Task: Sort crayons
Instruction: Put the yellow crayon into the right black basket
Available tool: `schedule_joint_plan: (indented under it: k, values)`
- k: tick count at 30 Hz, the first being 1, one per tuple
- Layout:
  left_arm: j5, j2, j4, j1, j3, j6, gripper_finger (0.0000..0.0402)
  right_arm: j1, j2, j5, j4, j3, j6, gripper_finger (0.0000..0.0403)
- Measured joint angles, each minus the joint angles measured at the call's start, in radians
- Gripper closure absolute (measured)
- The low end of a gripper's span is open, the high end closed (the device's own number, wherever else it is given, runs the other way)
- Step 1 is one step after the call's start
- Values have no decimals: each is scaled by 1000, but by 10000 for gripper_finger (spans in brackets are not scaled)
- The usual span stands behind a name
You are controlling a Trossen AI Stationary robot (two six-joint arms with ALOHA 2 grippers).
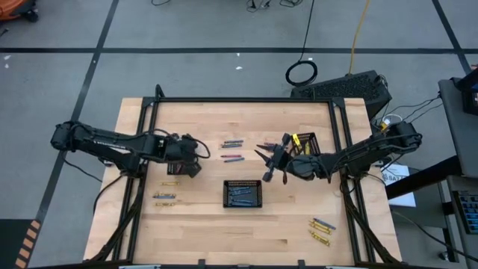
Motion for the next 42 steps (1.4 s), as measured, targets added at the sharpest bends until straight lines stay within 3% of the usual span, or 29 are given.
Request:
schedule_joint_plan:
  k: [6, 10, 20, 24, 29, 33, 37, 39, 42]
  values:
    - [-191, 0, 384, -127, -75, 134, 401, -9, 0, 0, -159, 0, -49, 337]
    - [-238, 0, 610, -201, -165, 252, 401, -19, 0, 0, -165, 0, -24, 337]
    - [-241, 0, 795, -346, -195, 485, 401, -20, 0, 0, -100, 0, -26, 337]
    - [-244, 0, 600, -392, -120, 494, 401, -13, 0, -99, -74, 6, -5, 337]
    - [-230, 0, 134, -432, 46, 245, 401, -13, -1, -317, -84, 23, 56, 337]
    - [4, 0, -129, -461, 105, 15, 401, -14, -1, -340, -84, 24, 44, 337]
    - [260, 11, -235, -509, 80, -250, 401, -27, -1, -339, -86, 24, 25, 337]
    - [339, 29, -240, -553, 60, -345, 401, -33, -1, -338, -84, 24, 22, 337]
    - [375, 66, -238, -619, 54, -441, 401, -41, -1, -338, -84, 24, 20, 337]
